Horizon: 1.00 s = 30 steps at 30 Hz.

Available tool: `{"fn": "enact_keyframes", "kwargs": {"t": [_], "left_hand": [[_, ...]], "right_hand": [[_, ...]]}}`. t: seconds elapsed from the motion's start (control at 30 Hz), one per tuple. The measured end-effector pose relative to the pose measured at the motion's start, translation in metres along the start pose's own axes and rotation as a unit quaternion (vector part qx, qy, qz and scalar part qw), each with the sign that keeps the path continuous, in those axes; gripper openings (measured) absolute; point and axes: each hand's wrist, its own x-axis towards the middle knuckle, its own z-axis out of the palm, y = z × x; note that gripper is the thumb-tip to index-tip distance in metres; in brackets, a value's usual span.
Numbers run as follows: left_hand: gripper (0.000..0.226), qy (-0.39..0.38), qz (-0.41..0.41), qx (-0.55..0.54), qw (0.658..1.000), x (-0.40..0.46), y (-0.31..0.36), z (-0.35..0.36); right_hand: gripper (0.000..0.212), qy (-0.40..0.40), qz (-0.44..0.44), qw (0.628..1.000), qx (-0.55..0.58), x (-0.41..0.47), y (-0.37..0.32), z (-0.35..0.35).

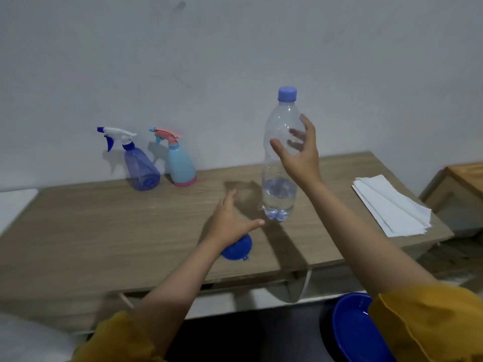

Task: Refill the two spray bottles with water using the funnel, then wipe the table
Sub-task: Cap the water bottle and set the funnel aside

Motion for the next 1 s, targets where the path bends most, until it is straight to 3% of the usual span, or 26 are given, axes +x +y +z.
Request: {"fn": "enact_keyframes", "kwargs": {"t": [0.07,0.17,0.37,0.57,0.87,1.0], "left_hand": [[0.117,-0.017,-0.032,0.029,0.999,-0.010,-0.024,-0.001],[0.112,-0.037,-0.058,0.055,0.996,-0.022,-0.051,-0.001],[0.093,-0.036,-0.047,0.047,0.997,-0.031,-0.070,0.009],[0.071,-0.006,-0.023,0.047,0.999,-0.024,-0.070,0.018],[0.057,0.118,-0.028,0.017,0.992,0.079,-0.048,-0.013],[0.058,0.142,-0.066,-0.006,0.988,0.142,-0.044,-0.015]], "right_hand": [[0.092,-0.025,0.020,0.999,-0.033,-0.015,0.023,-0.002],[0.091,-0.035,0.057,0.996,-0.054,-0.033,0.056,-0.003],[0.099,-0.026,0.075,0.995,-0.067,-0.041,0.073,-0.001],[0.085,0.020,0.064,0.995,-0.074,-0.033,0.076,0.008],[0.082,0.052,0.033,0.996,-0.058,0.030,0.080,0.033],[0.083,0.064,0.028,0.996,-0.055,0.070,0.087,0.052]]}}
